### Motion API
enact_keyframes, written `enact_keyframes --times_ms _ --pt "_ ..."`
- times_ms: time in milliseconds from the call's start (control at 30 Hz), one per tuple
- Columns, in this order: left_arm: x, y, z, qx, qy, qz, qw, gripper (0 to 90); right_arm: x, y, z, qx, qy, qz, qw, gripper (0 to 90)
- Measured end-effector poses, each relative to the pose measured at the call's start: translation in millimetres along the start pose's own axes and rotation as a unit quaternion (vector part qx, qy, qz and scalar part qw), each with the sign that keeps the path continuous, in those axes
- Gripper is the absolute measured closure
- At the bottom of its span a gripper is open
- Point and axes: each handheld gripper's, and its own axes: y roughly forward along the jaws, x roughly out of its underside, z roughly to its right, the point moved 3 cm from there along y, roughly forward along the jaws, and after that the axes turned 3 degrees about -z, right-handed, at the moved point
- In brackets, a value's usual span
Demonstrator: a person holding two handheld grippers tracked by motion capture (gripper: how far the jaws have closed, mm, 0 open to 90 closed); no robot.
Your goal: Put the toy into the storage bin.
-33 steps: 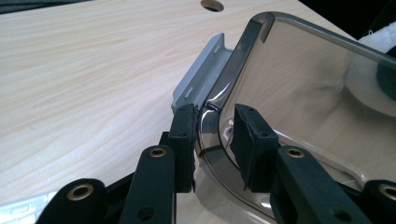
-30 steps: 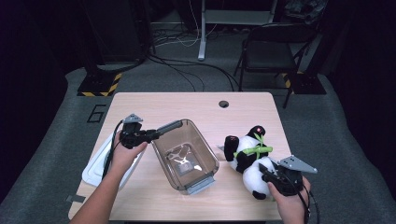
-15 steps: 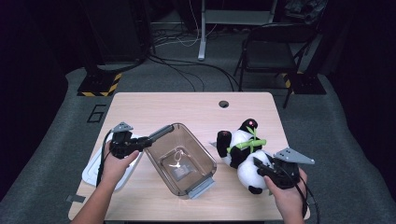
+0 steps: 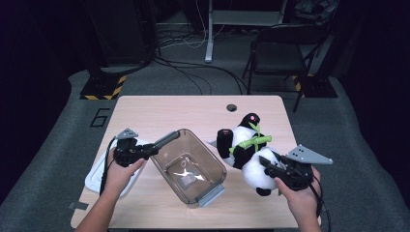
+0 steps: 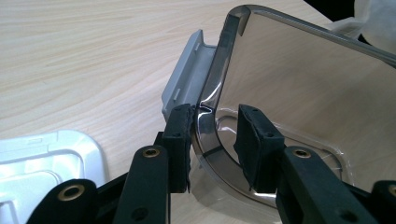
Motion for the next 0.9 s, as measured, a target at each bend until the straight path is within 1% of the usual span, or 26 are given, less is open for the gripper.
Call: enact_keyframes --times_ms 33,67,100,167,200,233,267,333,367,400,433,467,567,600,633,733,800,833,900 --pt "0.2 -0.8 0.4 0.003 0.003 -0.005 1.0 65.7 -1.6 -0.4 -1.5 -0.007 -0.001 0.003 1.0 62.1" --pt "0.3 -0.7 0.9 0.002 0.003 -0.005 1.0 65.7 -4.6 -0.9 -3.7 -0.015 -0.006 0.007 0.9998 62.0" --pt "0.7 -0.9 2.1 0.0 0.002 -0.004 1.0 65.7 -6.1 -1.1 -5.4 -0.02 -0.008 0.01 0.9997 62.0" --pt "1.2 -1.6 3.7 0.001 0.006 -0.005 1.0 65.6 -10.4 -0.9 -10.0 -0.029 -0.015 0.015 0.9993 62.0" --pt "1.6 -2.1 4.4 0.0 0.006 -0.007 1.0 65.4 -12.9 -0.5 -12.8 -0.033 -0.022 0.018 0.9991 61.9" --pt "2.0 -2.1 5.8 -0.001 0.005 -0.005 1.0 65.1 -14.3 -0.3 -14.5 -0.034 -0.026 0.018 0.9989 61.9" --pt "2.3 -3.0 6.0 0.003 0.008 -0.01 0.9999 64.8 -16.5 0.5 -17.6 -0.038 -0.029 0.02 0.9987 61.9" --pt "3.2 -3.0 7.8 0.004 0.008 -0.007 0.9999 63.7 -19.4 1.7 -21.6 -0.042 -0.035 0.021 0.9983 61.9" --pt "3.7 -3.1 8.7 0.008 0.007 -0.005 0.9999 62.7 -21.3 2.5 -24.6 -0.045 -0.037 0.022 0.998 61.8" --pt "4.2 -4.2 9.2 0.01 0.007 -0.01 0.9999 61.0 -22.8 3.3 -26.9 -0.047 -0.039 0.023 0.9979 61.7" --pt "5.1 -4.3 10.2 0.011 0.008 -0.007 0.9999 60.0 -24.0 4.0 -28.4 -0.048 -0.042 0.024 0.9977 61.7" --pt "6.1 -4.9 11.0 0.015 0.008 -0.01 0.9998 58.8 -25.7 5.3 -31.3 -0.051 -0.042 0.024 0.9975 61.7" --pt "8.7 -6.2 13.3 0.019 0.006 -0.009 0.9998 57.7 -29.1 10.1 -37.1 -0.058 -0.048 0.027 0.9968 61.6" --pt "9.6 -7.0 13.8 0.021 0.009 -0.012 0.9997 57.0 -30.5 12.8 -39.6 -0.062 -0.049 0.028 0.9965 61.6" --pt "10.4 -7.4 15.1 0.024 0.006 -0.009 0.9997 56.3 -31.4 14.6 -41.6 -0.063 -0.049 0.027 0.9964 61.5" --pt "12.5 -9.7 16.9 0.03 0.01 -0.01 0.9994 53.4 -34.5 21.0 -47.4 -0.07 -0.056 0.029 0.9955 61.5" --pt "12.9 -13.3 17.3 0.031 0.008 -0.003 0.9995 52.5 -36.1 24.5 -50.8 -0.073 -0.058 0.028 0.9952 61.5" --pt "12.4 -16.7 17.1 0.036 0.008 0.002 0.9993 51.2 -37.3 26.9 -52.5 -0.074 -0.06 0.03 0.995 61.4" --pt "10.6 -25.0 16.5 0.04 0.006 0.024 0.9989 46.7 -38.9 32.0 -56.1 -0.081 -0.063 0.029 0.9943 61.5"
